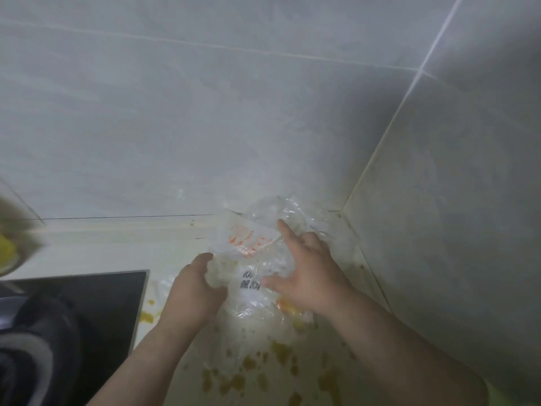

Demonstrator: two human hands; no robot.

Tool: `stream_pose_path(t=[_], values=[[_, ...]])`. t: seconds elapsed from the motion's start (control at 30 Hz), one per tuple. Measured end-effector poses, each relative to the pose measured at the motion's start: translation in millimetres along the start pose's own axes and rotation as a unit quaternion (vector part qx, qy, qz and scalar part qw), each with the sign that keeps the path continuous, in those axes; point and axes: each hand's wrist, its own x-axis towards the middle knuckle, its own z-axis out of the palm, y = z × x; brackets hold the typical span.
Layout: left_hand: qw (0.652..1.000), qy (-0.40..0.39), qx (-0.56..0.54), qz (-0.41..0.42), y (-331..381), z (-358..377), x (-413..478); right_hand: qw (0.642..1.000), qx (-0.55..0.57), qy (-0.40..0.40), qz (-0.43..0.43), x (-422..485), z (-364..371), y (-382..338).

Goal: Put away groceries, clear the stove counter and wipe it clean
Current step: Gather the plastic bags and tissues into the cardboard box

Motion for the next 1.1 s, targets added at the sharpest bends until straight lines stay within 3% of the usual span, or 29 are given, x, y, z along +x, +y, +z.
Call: stream_pose_path(t=[0.13, 0.23, 0.4, 0.53, 0.77, 1.03, 1.1], values=[[1.000, 0.012, -0.014, -0.007, -5.6, 0.1, 2.7, 0.989, -0.083, -0.127, -0.001, 2.8, 7.3, -7.1], [1.000, 0.013, -0.021, -0.010, -12.3, -2.4, -0.4, 0.975, -0.136, -0.177, 0.005, 3.4, 17.5, -4.1], [0.997, -0.001, -0.076, -0.003, -17.9, -6.7, -6.1, 0.977, -0.176, -0.116, -0.033, 8.5, 29.6, 0.0], [0.993, 0.018, -0.112, -0.014, -19.6, -15.7, -14.0, 0.990, -0.123, -0.068, -0.021, 12.5, 27.8, -0.5], [0.990, 0.109, 0.064, -0.058, -27.4, -26.2, -43.9, 0.999, -0.046, 0.015, 0.026, 13.5, 14.2, 2.6], [0.985, -0.025, 0.169, 0.008, -29.6, -8.1, -63.1, 1.000, -0.006, 0.022, 0.021, -7.0, 13.7, -7.4], [0.983, -0.029, 0.180, 0.012, -32.7, -4.7, -61.6, 1.000, -0.006, 0.014, 0.023, -12.1, 18.4, -10.6]])
